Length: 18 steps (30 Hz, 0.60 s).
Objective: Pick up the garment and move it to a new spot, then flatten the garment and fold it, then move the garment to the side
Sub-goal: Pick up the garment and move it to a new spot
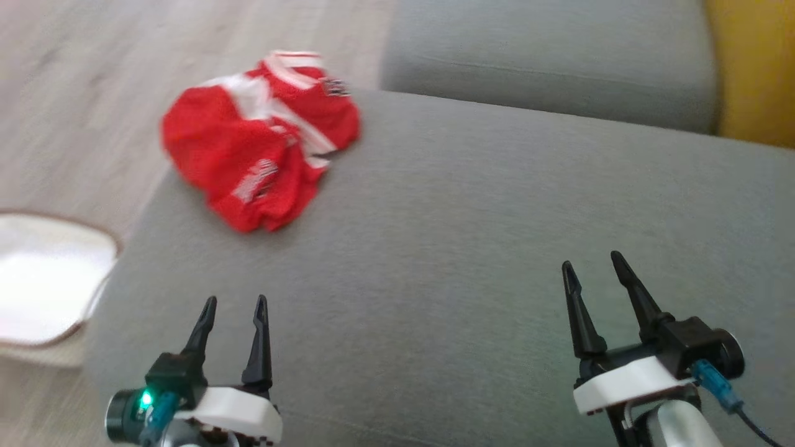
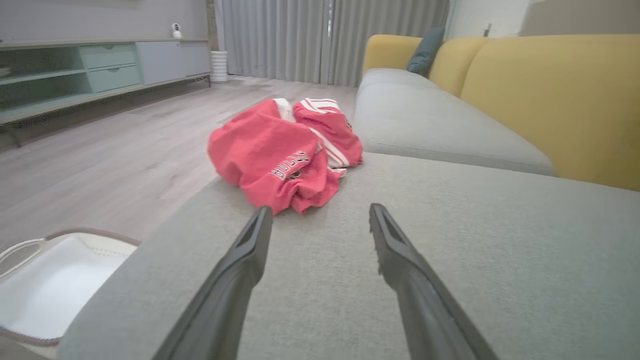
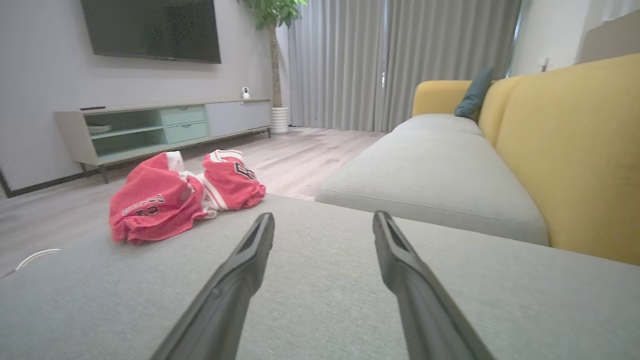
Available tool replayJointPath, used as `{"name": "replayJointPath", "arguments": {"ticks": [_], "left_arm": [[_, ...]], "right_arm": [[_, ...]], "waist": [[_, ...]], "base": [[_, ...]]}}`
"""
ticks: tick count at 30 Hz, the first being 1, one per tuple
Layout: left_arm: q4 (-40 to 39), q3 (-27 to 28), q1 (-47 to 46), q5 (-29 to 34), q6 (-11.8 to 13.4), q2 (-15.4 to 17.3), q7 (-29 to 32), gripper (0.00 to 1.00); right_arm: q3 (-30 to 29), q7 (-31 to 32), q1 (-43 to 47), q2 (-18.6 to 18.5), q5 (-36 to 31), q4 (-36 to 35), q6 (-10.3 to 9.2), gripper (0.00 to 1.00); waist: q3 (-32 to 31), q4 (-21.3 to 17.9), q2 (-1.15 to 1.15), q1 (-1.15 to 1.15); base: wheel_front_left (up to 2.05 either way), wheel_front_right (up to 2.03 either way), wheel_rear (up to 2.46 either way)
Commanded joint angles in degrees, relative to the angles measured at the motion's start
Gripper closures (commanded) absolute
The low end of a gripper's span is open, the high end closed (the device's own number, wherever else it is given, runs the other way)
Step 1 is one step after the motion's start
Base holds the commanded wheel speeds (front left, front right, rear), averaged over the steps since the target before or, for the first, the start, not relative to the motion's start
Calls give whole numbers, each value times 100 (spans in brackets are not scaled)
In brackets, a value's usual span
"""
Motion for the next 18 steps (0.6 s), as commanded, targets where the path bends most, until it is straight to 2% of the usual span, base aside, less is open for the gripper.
{"name": "replayJointPath", "arguments": {"ticks": [1,6,18], "left_arm": [[-200,199,-274,55,7,60,-71,0],[-219,331,-218,60,15,113,-71,0],[-848,710,200,-52,292,77,-71,0]], "right_arm": [[147,-62,-163,-40,27,-227,43,0],[262,-62,-181,-40,108,-235,43,0],[889,-62,-688,-40,107,-34,43,0]], "waist": [[-20,780,0,0],[-58,1489,0,0],[202,1673,0,0]], "base": [[0,0,0],[0,0,0],[0,0,0]]}}
